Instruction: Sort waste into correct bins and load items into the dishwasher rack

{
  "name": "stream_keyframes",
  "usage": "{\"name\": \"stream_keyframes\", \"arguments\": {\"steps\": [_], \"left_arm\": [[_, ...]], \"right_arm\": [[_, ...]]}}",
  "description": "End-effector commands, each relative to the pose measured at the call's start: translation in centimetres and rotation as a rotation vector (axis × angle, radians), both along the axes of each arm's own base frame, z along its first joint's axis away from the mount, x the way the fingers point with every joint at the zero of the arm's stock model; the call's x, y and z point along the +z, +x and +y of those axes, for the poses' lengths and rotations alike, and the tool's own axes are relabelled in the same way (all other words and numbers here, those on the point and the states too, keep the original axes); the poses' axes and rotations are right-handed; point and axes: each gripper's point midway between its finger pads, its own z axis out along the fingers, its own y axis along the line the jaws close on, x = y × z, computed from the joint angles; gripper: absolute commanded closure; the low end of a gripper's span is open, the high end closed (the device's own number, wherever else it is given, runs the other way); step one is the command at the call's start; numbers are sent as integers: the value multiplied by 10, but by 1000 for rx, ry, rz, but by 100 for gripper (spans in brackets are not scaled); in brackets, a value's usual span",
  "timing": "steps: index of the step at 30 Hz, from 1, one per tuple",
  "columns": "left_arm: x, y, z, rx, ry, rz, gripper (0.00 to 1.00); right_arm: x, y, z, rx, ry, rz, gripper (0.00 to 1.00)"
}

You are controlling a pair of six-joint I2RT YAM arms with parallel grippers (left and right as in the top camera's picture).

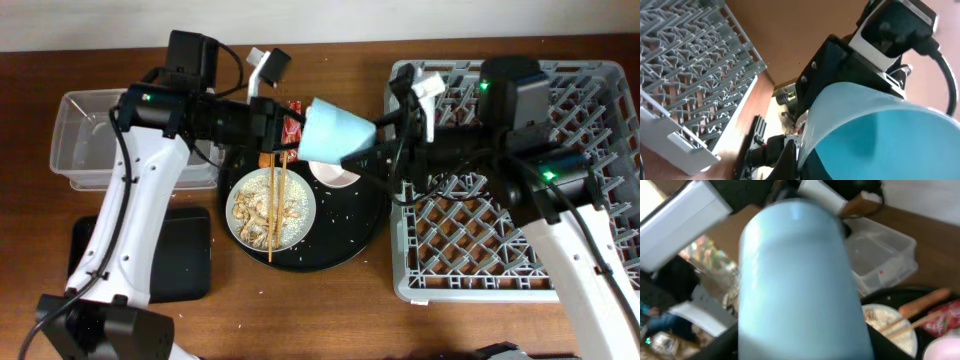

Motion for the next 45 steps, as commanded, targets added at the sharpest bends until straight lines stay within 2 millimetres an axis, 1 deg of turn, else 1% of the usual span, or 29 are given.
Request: {"name": "stream_keyframes", "arguments": {"steps": [1,2,3,4,5,6,7,8,9,11,13,14,17,21,22,23,24,25,26,31,34,35,37,39,40,42,43,44,45], "left_arm": [[2,-1,-1,-12,-18,-17,37],[-5,3,0,9,20,-24,4],[-14,8,1,40,75,-35,1],[-27,16,3,83,153,-49,1],[-37,22,6,114,209,-60,1],[-46,28,10,148,270,-71,1],[-55,34,14,180,328,-83,1],[-56,35,14,184,334,-84,1],[-56,35,14,184,334,-84,1],[-56,35,14,185,334,-89,1],[-59,38,16,197,353,-97,1],[-61,40,17,205,367,-100,1],[-61,40,17,207,370,-99,1],[-62,39,18,206,372,-94,1],[-62,39,18,206,372,-95,1],[-62,39,18,206,372,-95,1],[-62,40,18,208,375,-96,1],[-65,42,20,219,396,-99,1],[-65,42,20,220,397,-100,1],[-69,44,23,235,424,-105,1],[-81,52,31,280,508,-121,1],[-83,54,32,288,530,-127,1],[-94,59,36,320,617,-150,1],[-114,69,45,386,813,-218,5],[-121,73,49,412,891,-251,6],[-136,84,50,456,1041,-325,9],[-143,89,51,492,1105,-331,11],[-150,92,52,532,1147,-304,16],[-154,92,50,544,1159,-285,16]], "right_arm": [[11,-4,-3,6,15,-31,50],[13,-2,-12,-35,7,-31,50],[12,4,-26,-113,-15,-8,50],[5,13,-46,-232,-50,43,50],[-2,21,-71,-362,-87,101,50],[-18,28,-110,-544,-143,188,50],[-44,30,-161,-761,-227,321,50],[-65,23,-193,-891,-288,430,50],[-88,9,-226,-1015,-368,555,50],[-129,-31,-277,-1221,-563,813,50],[-156,-64,-313,-1352,-757,1007,50],[-164,-67,-318,-1350,-791,1047,50],[-184,-59,-334,-1369,-868,1114,50],[-216,-53,-337,-1283,-932,1238,49],[-221,-51,-338,-1276,-937,1251,46],[-224,-47,-336,-1261,-922,1257,46],[-228,-36,-316,-1125,-841,1236,44],[-228,-36,-310,-1093,-843,1234,17],[-227,-39,-308,-1089,-845,1242,3],[-210,-37,-307,-1125,-811,1178,2],[-194,-32,-291,-1078,-722,1096,0],[-188,-29,-284,-1057,-693,1058,1],[-171,-22,-261,-995,-638,943,3],[-153,-17,-239,-952,-611,821,4],[-148,-15,-232,-937,-604,785,4],[-134,-12,-210,-888,-576,692,4],[-127,-12,-199,-869,-563,659,5],[-123,-12,-188,-835,-552,628,5],[-119,-11,-176,-796,-539,602,10]]}}
